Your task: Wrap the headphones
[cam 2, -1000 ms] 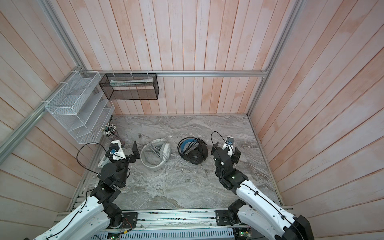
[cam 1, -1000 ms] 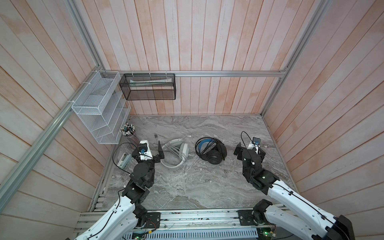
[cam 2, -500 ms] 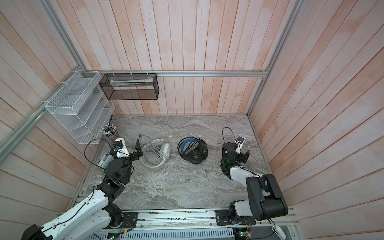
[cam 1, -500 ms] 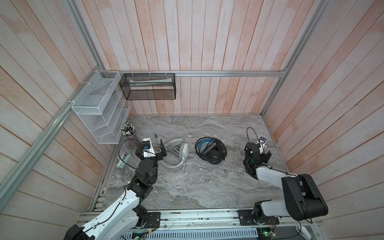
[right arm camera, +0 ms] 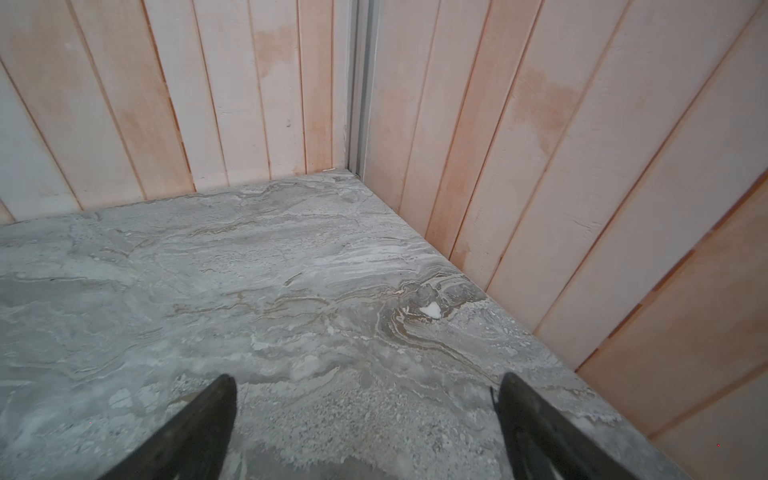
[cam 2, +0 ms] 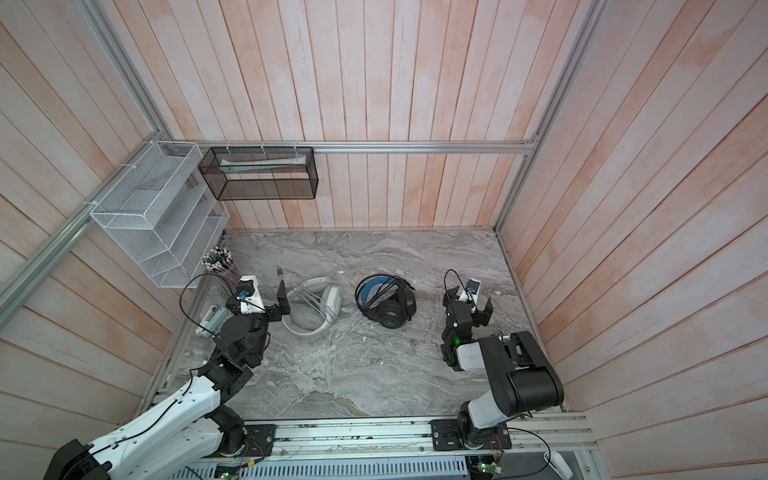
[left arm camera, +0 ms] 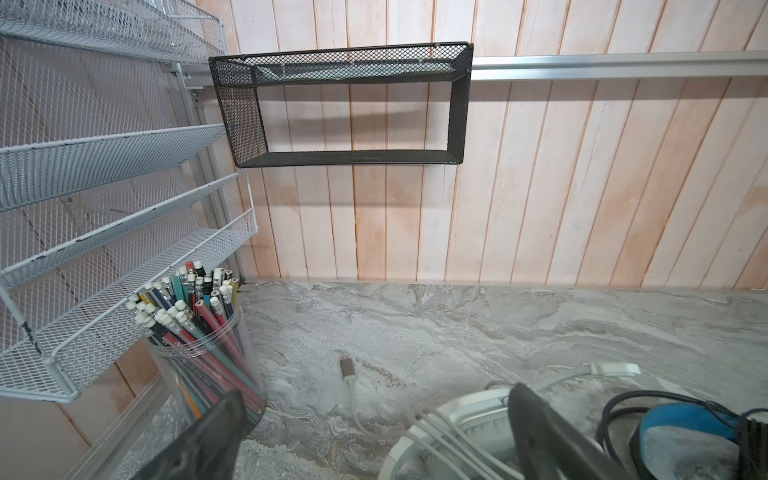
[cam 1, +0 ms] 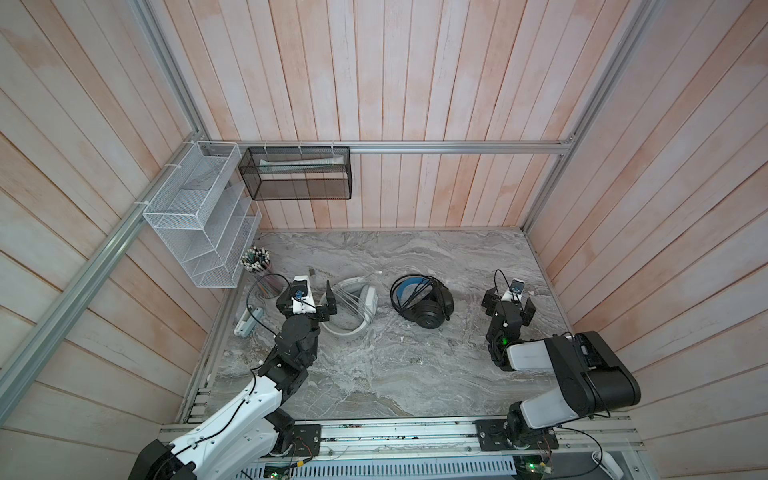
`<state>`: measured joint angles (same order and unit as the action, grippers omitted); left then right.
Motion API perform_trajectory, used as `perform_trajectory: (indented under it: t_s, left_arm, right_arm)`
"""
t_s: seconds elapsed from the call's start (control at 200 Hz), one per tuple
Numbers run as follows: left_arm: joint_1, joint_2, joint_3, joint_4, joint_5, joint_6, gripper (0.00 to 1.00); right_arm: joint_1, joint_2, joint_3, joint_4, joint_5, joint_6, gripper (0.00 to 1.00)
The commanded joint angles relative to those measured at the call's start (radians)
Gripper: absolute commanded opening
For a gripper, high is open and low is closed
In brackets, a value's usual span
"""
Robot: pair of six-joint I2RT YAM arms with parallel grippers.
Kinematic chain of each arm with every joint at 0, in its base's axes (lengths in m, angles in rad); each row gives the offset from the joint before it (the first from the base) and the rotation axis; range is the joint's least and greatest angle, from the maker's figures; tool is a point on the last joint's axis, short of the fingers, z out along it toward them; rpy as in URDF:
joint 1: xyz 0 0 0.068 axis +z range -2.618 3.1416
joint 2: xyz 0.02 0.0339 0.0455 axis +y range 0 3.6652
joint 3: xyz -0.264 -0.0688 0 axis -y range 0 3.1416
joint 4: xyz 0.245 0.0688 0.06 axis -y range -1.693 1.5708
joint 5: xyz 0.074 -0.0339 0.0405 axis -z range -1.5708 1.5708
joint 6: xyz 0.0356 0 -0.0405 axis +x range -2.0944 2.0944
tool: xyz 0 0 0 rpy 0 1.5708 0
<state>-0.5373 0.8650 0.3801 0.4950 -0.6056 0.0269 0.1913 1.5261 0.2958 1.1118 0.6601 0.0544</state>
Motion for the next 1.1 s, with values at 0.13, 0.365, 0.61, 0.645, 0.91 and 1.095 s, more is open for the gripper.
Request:
perform_trajectory:
  t_s: [0.13, 0.365, 0.61, 0.645, 0.91, 1.095]
  left_arm:
    - [0.000, 0.022, 0.009, 0.036, 0.018, 0.029, 0.99]
    - [0.007, 0.089, -0.006, 0.067, -0.016, 0.034, 0.99]
    - [0.097, 0.167, -0.018, 0.075, -0.019, -0.027, 0.99]
    - [0.117, 0.177, -0.019, 0.075, -0.014, -0.039, 0.99]
    - [0.250, 0.249, -0.024, 0.112, 0.063, -0.074, 0.99]
    - [0.326, 0.341, -0.028, 0.177, 0.140, -0.052, 0.99]
  right_arm:
    - [-0.018, 0.008, 0.019, 0.032, -0.078, -0.025, 0.99]
    - [-0.018, -0.019, -0.054, 0.144, -0.105, -0.039, 0.99]
    - [-0.018, -0.033, -0.127, 0.260, -0.155, -0.054, 0.99]
    - [-0.018, -0.034, -0.141, 0.286, -0.162, -0.057, 0.99]
    - [0.007, 0.047, -0.240, 0.550, -0.227, -0.116, 0.98]
    - [-0.002, 0.050, -0.200, 0.487, -0.210, -0.105, 0.98]
